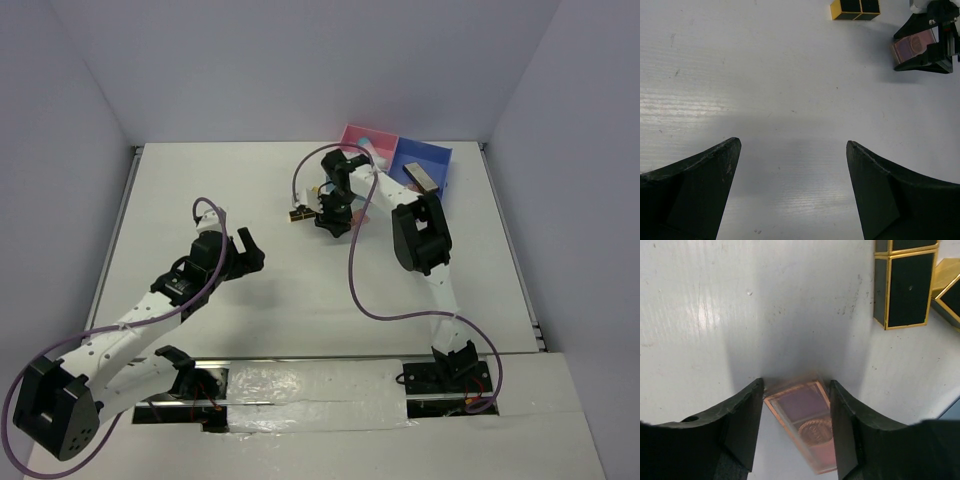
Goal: Organize the makeup
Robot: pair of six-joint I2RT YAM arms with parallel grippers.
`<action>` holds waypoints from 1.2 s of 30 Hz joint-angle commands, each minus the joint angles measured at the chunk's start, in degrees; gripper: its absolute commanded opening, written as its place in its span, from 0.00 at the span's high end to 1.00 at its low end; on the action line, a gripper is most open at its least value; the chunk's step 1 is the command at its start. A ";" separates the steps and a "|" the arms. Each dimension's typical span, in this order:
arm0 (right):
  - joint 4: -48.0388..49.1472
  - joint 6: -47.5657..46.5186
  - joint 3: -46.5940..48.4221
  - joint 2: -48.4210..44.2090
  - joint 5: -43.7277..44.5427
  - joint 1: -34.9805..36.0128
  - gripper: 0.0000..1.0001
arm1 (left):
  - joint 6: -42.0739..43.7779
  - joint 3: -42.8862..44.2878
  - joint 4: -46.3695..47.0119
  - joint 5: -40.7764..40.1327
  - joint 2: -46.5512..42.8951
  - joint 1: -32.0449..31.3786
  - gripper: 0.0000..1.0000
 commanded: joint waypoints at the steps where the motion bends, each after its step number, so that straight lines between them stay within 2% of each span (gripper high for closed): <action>1: -3.38 -1.08 2.65 2.89 3.44 0.39 0.50 | -0.98 1.49 1.26 0.50 -0.36 0.32 0.01; 3: -3.83 -0.03 3.45 3.51 2.92 0.39 0.53 | -1.25 1.13 1.52 0.50 -0.71 0.32 0.01; 9: -1.72 6.73 2.91 2.46 -0.24 0.75 0.49 | -1.34 0.69 2.05 0.77 -0.80 0.32 0.01; 13: -2.16 9.12 4.68 2.90 -1.30 0.66 0.34 | -1.07 1.04 2.31 1.12 0.17 0.32 0.01; 15: -1.55 7.29 3.54 1.85 -0.34 0.75 0.23 | -0.90 1.31 2.31 1.21 0.35 0.32 0.01; 17: -1.11 4.74 2.40 0.27 1.32 0.66 0.15 | -0.81 1.31 2.31 1.30 0.43 0.32 0.01; 20: -0.58 -1.15 -0.33 -1.23 2.91 0.31 0.11 | -0.98 0.96 2.58 1.38 0.35 0.32 0.01; 25: -1.98 -9.85 -1.74 -1.24 6.25 -0.66 0.11 | -1.25 0.52 2.67 1.30 0.00 0.32 0.01; 36: -10.59 -14.52 6.52 4.48 6.44 -3.30 0.18 | -1.42 -0.19 2.23 0.77 -0.97 0.32 0.01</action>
